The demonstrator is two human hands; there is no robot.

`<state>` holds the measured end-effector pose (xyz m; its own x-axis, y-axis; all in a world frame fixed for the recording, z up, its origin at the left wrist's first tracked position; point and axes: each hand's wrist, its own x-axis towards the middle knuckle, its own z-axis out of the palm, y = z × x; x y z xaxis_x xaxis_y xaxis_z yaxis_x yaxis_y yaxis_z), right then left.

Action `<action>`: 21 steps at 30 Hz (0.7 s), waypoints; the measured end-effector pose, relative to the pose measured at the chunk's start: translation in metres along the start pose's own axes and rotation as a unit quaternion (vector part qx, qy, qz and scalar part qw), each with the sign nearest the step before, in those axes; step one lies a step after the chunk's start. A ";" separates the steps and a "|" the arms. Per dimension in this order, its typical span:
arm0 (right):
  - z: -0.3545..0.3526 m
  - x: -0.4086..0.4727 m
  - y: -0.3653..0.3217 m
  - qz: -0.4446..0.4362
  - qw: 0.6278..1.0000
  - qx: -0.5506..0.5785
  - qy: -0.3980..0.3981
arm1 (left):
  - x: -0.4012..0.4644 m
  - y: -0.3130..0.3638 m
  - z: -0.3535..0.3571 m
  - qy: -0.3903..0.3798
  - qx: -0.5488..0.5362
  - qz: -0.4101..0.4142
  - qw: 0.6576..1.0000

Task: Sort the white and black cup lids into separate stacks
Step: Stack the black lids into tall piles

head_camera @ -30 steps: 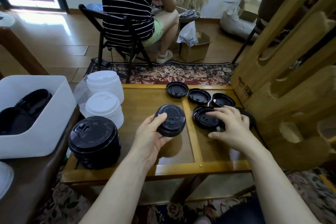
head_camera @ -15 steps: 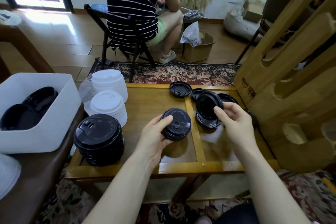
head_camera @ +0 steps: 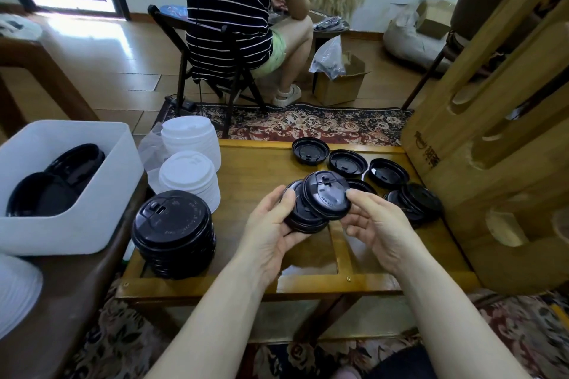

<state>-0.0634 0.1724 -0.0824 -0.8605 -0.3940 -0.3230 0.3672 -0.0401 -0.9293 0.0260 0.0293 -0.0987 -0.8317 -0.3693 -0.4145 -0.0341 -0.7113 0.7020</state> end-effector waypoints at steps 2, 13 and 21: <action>0.003 -0.001 0.001 0.002 1.000 -0.007 -0.015 | 0.000 0.000 0.000 -0.006 0.001 0.008 1.000; 0.010 -0.003 0.003 -0.002 0.999 -0.030 0.011 | -0.004 -0.003 0.003 -0.026 -0.013 -0.019 0.999; 0.013 -0.007 0.004 0.020 0.998 -0.056 -0.002 | -0.005 -0.001 0.005 -0.026 -0.011 -0.011 1.000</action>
<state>-0.0517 0.1630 -0.0814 -0.8446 -0.3968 -0.3594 0.3592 0.0776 -0.9300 0.0279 0.0347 -0.0941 -0.8591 -0.3221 -0.3977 -0.0403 -0.7321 0.6800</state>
